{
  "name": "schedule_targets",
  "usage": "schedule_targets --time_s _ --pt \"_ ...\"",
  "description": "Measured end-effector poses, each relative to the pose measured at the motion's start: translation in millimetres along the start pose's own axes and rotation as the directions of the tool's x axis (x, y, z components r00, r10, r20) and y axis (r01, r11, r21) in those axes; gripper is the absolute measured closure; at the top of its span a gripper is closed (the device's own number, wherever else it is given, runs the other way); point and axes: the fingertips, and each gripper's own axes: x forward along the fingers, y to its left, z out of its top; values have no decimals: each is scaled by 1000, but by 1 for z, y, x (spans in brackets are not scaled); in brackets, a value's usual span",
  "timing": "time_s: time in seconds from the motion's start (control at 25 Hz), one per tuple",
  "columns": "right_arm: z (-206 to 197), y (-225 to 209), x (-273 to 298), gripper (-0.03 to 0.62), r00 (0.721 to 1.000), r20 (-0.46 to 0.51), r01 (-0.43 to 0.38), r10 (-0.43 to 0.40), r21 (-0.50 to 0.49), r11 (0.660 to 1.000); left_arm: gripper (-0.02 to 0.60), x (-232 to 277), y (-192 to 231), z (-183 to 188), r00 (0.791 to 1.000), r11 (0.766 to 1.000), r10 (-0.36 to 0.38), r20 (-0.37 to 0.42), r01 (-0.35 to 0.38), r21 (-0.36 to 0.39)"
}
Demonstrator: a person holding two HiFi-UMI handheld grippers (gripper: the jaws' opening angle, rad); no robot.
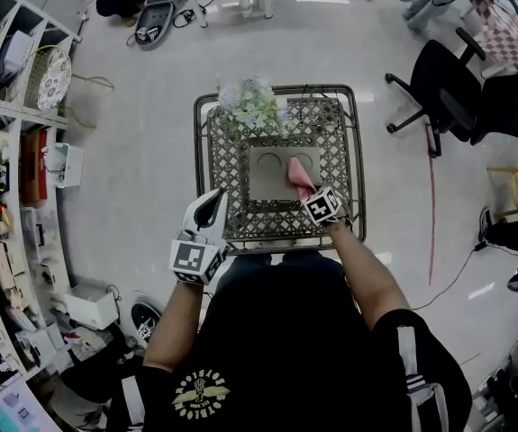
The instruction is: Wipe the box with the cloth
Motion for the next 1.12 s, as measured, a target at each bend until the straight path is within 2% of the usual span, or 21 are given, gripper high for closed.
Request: schedule_targets --time_s 0.32,0.48,0.68,0.88,1.12 --pt "-24 -21 -8 571 1000 11 -3 3 18 1000 581 9 -23 3 1000 1000 16 9 -16 11" --pt "-32 -25 -22 571 997 65 -34 34 5 999 581 18 -35 2 1000 1000 18 14 -18 9" --pt "-47 -45 -41 571 989 145 -38 32 35 999 581 30 -54 0 1000 1000 8 0 -8 14" --pt "-80 -73 -52 571 992 122 -20 5 127 992 581 35 -71 -3 1000 1000 -1 -4 1 23" --pt "-108 -96 -43 571 998 64 -6 -6 189 982 581 37 -79 -7 1000 1000 11 -22 -11 25"
